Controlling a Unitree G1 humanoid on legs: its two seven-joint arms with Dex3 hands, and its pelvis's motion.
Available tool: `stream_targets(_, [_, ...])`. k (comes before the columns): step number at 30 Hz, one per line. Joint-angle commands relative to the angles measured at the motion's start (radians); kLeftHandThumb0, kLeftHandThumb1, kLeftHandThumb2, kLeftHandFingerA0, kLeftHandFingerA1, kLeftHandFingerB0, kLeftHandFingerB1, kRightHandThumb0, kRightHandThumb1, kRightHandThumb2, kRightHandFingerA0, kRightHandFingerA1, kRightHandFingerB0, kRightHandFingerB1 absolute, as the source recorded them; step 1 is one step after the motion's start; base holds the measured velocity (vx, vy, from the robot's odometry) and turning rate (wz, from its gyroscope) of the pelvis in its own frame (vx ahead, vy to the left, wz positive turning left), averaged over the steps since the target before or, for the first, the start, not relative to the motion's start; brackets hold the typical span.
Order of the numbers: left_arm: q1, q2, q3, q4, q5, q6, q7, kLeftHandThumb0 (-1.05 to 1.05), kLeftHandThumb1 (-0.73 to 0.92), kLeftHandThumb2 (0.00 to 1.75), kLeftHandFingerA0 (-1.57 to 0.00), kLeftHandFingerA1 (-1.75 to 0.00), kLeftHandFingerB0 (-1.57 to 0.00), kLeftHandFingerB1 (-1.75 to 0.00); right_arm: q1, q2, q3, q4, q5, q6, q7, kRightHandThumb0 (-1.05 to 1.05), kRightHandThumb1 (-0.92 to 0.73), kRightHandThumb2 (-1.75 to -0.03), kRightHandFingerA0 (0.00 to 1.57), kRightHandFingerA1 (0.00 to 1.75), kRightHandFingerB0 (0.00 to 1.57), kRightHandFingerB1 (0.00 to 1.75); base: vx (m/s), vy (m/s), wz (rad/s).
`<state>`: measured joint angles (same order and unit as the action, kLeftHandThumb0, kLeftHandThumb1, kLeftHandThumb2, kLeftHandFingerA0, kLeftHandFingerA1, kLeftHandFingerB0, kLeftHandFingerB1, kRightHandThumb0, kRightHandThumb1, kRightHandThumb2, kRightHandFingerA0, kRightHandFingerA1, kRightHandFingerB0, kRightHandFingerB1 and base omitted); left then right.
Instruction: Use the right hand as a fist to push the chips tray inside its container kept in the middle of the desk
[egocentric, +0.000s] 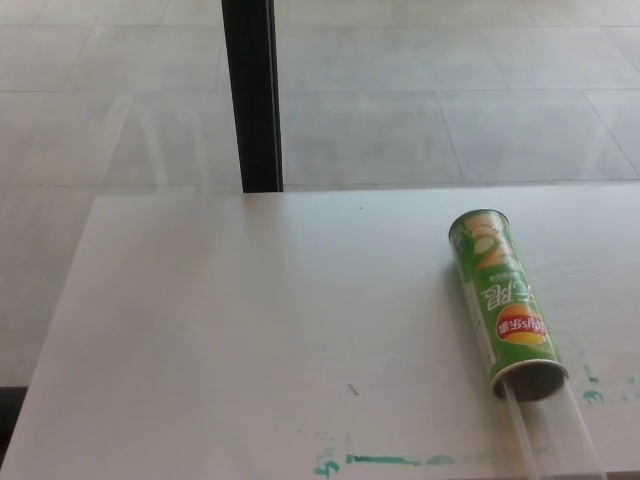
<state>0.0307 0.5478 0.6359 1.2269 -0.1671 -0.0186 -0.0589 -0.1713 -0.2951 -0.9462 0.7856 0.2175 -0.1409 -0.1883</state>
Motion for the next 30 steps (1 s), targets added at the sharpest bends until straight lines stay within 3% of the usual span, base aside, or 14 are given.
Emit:
stream_targets(1, [-0.004, 0.038, 0.052, 0.023, -0.086, 0.059, 0.003, -0.72, 0.92, 0.71, -0.44, -0.61, -0.35, -0.5, -0.077, -0.008, -0.021, -0.344, 0.141, -0.07, -0.048, -0.69, -0.81, -0.64, 0.93, 1.0, 0.64, 0.58, 0.0, 0.0, 0.0])
stream_targets(3, [0.001, 0.041, 0.031, 0.022, -0.064, 0.055, 0.005, -0.72, 0.92, 0.72, -0.46, -0.6, -0.37, -0.49, -0.063, -0.001, -0.001, -0.413, 0.145, -0.049, -0.016, -0.69, -0.82, -0.64, 0.89, 1.02, 0.63, 0.6, 0.0, 0.0, 0.0])
stream_targets(5, [0.003, 0.042, 0.031, 0.026, -0.065, 0.05, -0.002, -0.74, 0.92, 0.73, -0.46, -0.58, -0.31, -0.45, -0.02, 0.082, 0.081, -0.77, 0.158, 0.063, -0.057, -0.73, -0.78, -0.63, 0.94, 1.02, 0.76, 0.58, 0.0, 0.0, 0.0])
stream_targets(12, [-0.002, 0.047, 0.035, 0.036, -0.068, 0.038, -0.013, -0.74, 0.92, 0.72, -0.51, -0.63, -0.25, -0.42, 0.049, 0.148, 0.192, -1.122, 0.186, 0.152, -0.057, -0.78, -0.75, -0.63, 1.06, 0.91, 0.79, 0.53, 0.0, 0.0, 0.0])
stream_targets(13, [-0.003, 0.049, 0.024, 0.033, -0.056, 0.044, 0.005, -0.74, 0.92, 0.72, -0.51, -0.64, -0.36, -0.49, 0.085, 0.164, 0.24, -1.218, 0.153, 0.182, -0.06, -0.81, -0.74, -0.63, 1.04, 0.88, 0.81, 0.49, 0.0, 0.0, 0.0])
stream_targets(14, [-0.002, 0.051, 0.026, 0.032, -0.06, 0.049, -0.004, -0.75, 0.92, 0.71, -0.52, -0.67, -0.37, -0.48, 0.113, 0.17, 0.285, -1.278, 0.136, 0.173, -0.033, -0.76, -0.62, -1.09, 1.03, 0.97, 0.71, 0.58, 0.0, 0.0, 0.0])
stream_targets(15, [-0.001, 0.049, 0.033, 0.032, -0.066, 0.049, -0.003, -0.74, 0.92, 0.7, -0.52, -0.66, -0.37, -0.47, 0.141, 0.17, 0.324, -1.33, 0.126, 0.183, -0.011, -0.78, -0.63, -1.1, 0.96, 0.97, 0.69, 0.58, 0.0, 0.0, 0.0])
stream_targets(16, [-0.003, 0.048, 0.04, 0.031, -0.073, 0.051, 0.0, -0.73, 0.92, 0.69, -0.5, -0.63, -0.33, -0.46, 0.155, 0.173, 0.345, -1.361, 0.126, 0.197, -0.007, -0.8, -0.75, -0.63, 0.94, 0.96, 0.75, 0.47, 0.0, 0.0, 0.0])
stream_targets(18, [-0.002, 0.047, 0.042, 0.029, -0.076, 0.051, -0.007, -0.75, 0.92, 0.72, -0.47, -0.64, -0.32, -0.47, 0.18, 0.182, 0.391, -1.409, 0.138, 0.196, 0.016, -0.78, -0.74, -0.64, 0.91, 1.02, 0.72, 0.48, 0.0, 0.0, 0.0])
stream_targets(19, [-0.002, 0.047, 0.035, 0.026, -0.069, 0.054, -0.002, -0.73, 0.92, 0.72, -0.49, -0.63, -0.36, -0.48, 0.214, 0.178, 0.439, -1.423, 0.143, 0.148, 0.081, -0.72, -0.79, -0.65, 0.84, 1.12, 0.62, 0.53, 0.0, 0.0, 0.0])
stream_targets(23, [0.0, 0.047, 0.032, 0.019, -0.068, 0.057, -0.006, -0.76, 0.92, 0.76, -0.44, -0.62, -0.31, -0.48, 0.329, 0.163, 0.54, -1.455, 0.132, 0.098, 0.201, -0.69, -0.81, -0.65, 0.8, 1.09, 0.56, 0.53, 0.0, 0.0, 0.0])
stream_targets(24, [0.001, 0.055, 0.039, 0.025, -0.074, 0.067, -0.014, -0.71, 0.75, 1.11, -0.4, -0.64, -0.29, -0.55, 0.408, 0.118, 0.589, -1.457, 0.102, 0.064, 0.292, -0.65, -0.84, -0.66, 0.72, 1.19, 0.52, 0.52, 0.0, 0.0, 0.0])
stream_targets(25, [-0.001, 0.055, 0.041, 0.025, -0.076, 0.069, -0.009, -0.73, 0.92, 0.72, -0.44, -0.59, -0.34, -0.47, 0.425, 0.105, 0.594, -1.465, 0.098, 0.072, 0.303, -0.64, -0.85, -0.65, 0.7, 1.16, 0.52, 0.5, 0.0, 0.0, 0.0])
stream_targets(30, [-0.004, 0.061, 0.033, 0.028, -0.066, 0.067, 0.002, -0.73, 0.92, 0.71, -0.49, -0.62, -0.36, -0.49, 0.571, -0.076, 0.6, -1.518, 0.113, 0.137, 0.46, -0.58, -0.84, -0.64, 0.68, 1.08, 0.51, 0.45, 0.0, 0.0, 0.0])
